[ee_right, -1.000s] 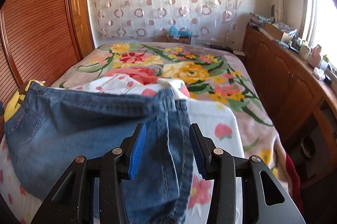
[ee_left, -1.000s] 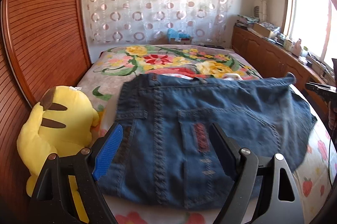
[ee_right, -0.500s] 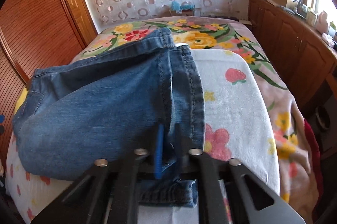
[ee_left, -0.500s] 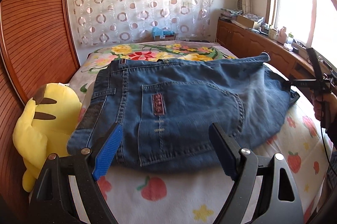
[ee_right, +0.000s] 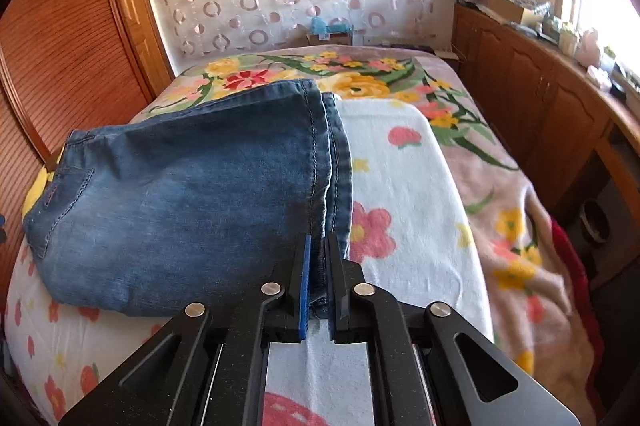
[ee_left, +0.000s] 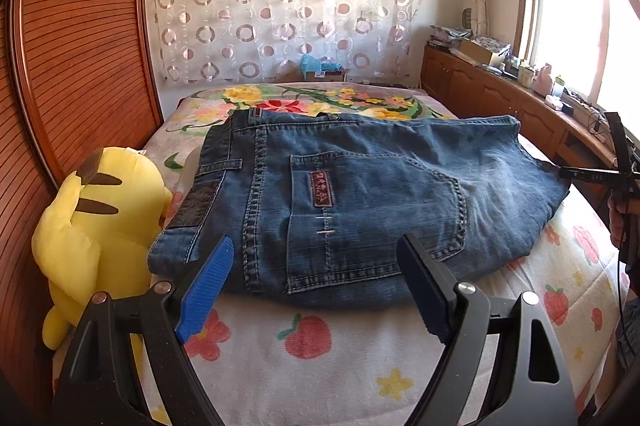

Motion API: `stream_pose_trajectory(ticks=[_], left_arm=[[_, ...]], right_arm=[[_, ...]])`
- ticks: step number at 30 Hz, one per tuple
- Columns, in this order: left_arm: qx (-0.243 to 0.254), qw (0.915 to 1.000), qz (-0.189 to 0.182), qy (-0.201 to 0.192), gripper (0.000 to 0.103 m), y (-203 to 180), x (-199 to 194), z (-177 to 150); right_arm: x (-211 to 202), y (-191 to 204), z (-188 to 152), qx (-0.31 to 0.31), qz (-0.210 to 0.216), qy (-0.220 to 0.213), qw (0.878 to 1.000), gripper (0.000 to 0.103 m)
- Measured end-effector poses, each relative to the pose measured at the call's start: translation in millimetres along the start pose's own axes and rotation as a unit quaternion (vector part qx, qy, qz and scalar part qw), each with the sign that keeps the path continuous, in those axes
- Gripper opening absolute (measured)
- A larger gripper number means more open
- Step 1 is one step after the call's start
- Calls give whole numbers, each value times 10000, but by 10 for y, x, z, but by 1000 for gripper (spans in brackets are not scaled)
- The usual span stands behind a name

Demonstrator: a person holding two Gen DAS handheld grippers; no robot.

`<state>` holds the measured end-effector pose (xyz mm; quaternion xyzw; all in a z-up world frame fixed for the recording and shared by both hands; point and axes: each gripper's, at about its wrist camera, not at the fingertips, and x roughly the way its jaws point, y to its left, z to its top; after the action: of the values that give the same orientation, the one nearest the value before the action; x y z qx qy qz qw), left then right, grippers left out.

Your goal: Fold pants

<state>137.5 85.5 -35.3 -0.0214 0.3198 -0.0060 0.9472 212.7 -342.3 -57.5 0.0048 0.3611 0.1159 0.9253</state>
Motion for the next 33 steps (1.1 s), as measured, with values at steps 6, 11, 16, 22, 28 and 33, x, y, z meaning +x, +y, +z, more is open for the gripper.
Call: stream_pose_trajectory(ticks=[6, 11, 16, 22, 28, 33], left_arm=[[-28, 10000, 54, 71, 85, 30, 38, -52], [-77, 9999, 96, 109, 85, 72, 71, -78], [-64, 9997, 177, 133, 85, 140, 92, -72], [-204, 9989, 369, 181, 85, 394, 112, -24], [-455, 9972, 427, 406, 84, 674, 275, 52], [-530, 9944, 665, 620, 81, 823, 453, 85]], right_arm=[[192, -16, -65, 206, -87, 165, 9996, 48], [218, 128, -81, 65, -148, 267, 9995, 48], [217, 275, -114, -317, -365, 193, 9986, 37], [234, 260, -167, -332, -340, 132, 9988, 36], [234, 306, -169, -361, -365, 131, 9986, 36], [212, 280, -158, -355, -352, 128, 9987, 36]])
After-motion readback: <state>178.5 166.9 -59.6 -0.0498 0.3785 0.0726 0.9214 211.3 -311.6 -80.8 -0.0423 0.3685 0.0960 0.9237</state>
